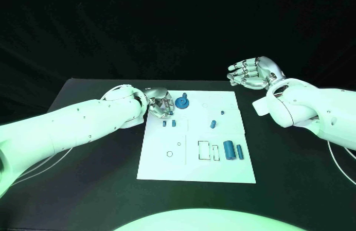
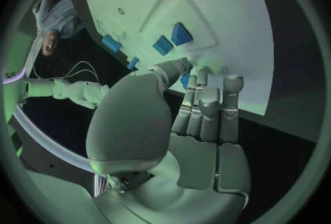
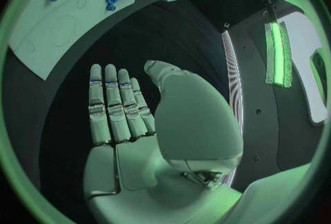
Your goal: Assemble the parts on the task board
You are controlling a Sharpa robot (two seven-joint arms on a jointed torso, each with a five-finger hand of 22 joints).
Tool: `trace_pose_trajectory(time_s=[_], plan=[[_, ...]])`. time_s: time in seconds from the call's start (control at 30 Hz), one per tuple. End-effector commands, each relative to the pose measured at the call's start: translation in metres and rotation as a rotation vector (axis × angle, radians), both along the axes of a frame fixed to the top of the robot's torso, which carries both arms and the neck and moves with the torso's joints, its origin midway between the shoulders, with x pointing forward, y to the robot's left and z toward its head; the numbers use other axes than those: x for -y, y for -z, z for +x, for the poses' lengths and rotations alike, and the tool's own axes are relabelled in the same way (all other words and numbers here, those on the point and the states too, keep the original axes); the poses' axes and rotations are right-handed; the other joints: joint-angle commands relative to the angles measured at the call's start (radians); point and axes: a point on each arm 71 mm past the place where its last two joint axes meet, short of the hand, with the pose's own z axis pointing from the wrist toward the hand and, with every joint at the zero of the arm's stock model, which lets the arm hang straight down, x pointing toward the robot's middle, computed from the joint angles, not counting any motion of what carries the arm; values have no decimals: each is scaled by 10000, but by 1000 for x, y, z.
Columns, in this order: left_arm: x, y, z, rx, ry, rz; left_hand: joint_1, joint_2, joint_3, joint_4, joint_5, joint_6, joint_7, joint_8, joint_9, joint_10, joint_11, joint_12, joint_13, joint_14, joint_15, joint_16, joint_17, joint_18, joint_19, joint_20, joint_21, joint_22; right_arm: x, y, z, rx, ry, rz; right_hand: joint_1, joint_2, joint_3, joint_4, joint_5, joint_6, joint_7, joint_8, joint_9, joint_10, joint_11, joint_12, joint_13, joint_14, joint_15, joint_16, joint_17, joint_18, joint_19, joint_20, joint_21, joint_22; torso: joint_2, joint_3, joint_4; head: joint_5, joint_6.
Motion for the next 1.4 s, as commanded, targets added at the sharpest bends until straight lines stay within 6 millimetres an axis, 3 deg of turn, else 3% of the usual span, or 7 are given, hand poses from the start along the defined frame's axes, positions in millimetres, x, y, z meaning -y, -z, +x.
trace_pose_trajectory(time_s=[0.03, 0.27, 0.67, 0.77, 0.93, 1.0, 1.4], plan=[[-3, 0, 0, -111, -82, 26, -55, -46, -66, 15, 47, -73, -14, -70, -13, -100, -12, -65, 17, -80, -8, -36, -37, 5, -74, 37, -76, -23, 0, 0, 0, 48, -96, -57, -107, -1, 29, -50, 12, -98, 312, 16, -8, -96, 13, -38, -11, 13, 29, -76, -29, 122, -53, 18, -22, -38, -6, 9, -9, 9, 0], [-22, -4, 3, -72, -529, -176, 9, -33, -109, 9, 59, -112, -31, -120, -5, -409, 78, -104, 42, -252, 69, -63, -253, 37, -207, 104, -208, -131, 2, 3, 1, 49, -516, -709, 105, -125, 176, -530, -325, 99, 176, 191, 32, -221, -53, -85, -11, 251, -41, -65, -156, 144, 154, -33, 88, -276, -8, 13, -13, 0, 44], [-74, -30, 7, -695, -2441, -4526, 408, 368, 122, -142, 53, 505, 312, 161, 166, -99, 7, 352, 264, -547, -12, -235, -1037, 106, -333, 44, -302, -231, 5, 17, 5, 36, -2226, -4935, 68, -88, 264, -1732, -315, 1397, -485, 73, -196, 1234, -838, -259, 22, 3932, -1315, 3458, 2127, 32, 2765, -1495, 3701, 2021, -5, 1, -11, -253, 242], [-81, -35, 3, -1433, -2853, -6377, 317, 371, 96, -85, 51, 504, 356, 163, 177, -250, 58, 315, 241, -1152, 22, -707, -2073, 266, -1004, 64, -918, -813, 3, 21, 4, 194, -2415, -6107, -227, -166, 578, -1702, -325, 1585, -551, 0, -211, 1568, -915, -438, 61, 4145, -1380, 4989, 3201, 34, 2864, -1540, 4723, 2887, -2, 3, -9, -390, 270], [-83, -40, -10, -3097, -3040, -9029, 203, 451, -15, 17, 55, 464, 361, 160, 202, -223, 61, 388, 220, -1930, 21, -1604, -3464, 387, -1535, 76, -1666, -1419, -2, 31, 1, 390, -2324, -7905, -568, -398, 1112, -1711, -333, 1702, -634, -37, -74, 1883, -989, -768, 119, 4726, -1406, 10321, 7699, -711, 4220, -1531, 10069, 8086, 6, -4, -1, -618, 327], [-82, -42, -16, -3549, -2924, -9675, 120, 445, -119, 76, 50, 479, 340, 175, 218, -139, 28, 441, 227, -1904, 3, -1683, -3519, 388, -1519, 63, -1771, -1496, -4, 35, 0, 398, -2251, -8400, -649, -459, 1216, -1702, -339, 1693, -618, -49, -32, 1905, -993, -860, 122, 4734, -1379, 10898, 8178, -828, 4404, -1521, 10842, 8857, 4, -5, -2, -687, 342], [-78, -52, -38, -4540, -2438, -11111, -12, 358, -388, 189, 40, 354, 360, 118, 218, -107, 27, 474, 218, -1862, 1, -1805, -3602, 382, -1448, 52, -2012, -1680, -22, 54, -7, 441, -2291, -9516, -1027, -689, 1112, -1585, -353, 1445, -512, -233, 29, 1387, -835, -1136, 70, 4711, -1235, 11820, 8864, -956, 4515, -1379, 11763, 9812, -8, 25, -10, -824, 407]])
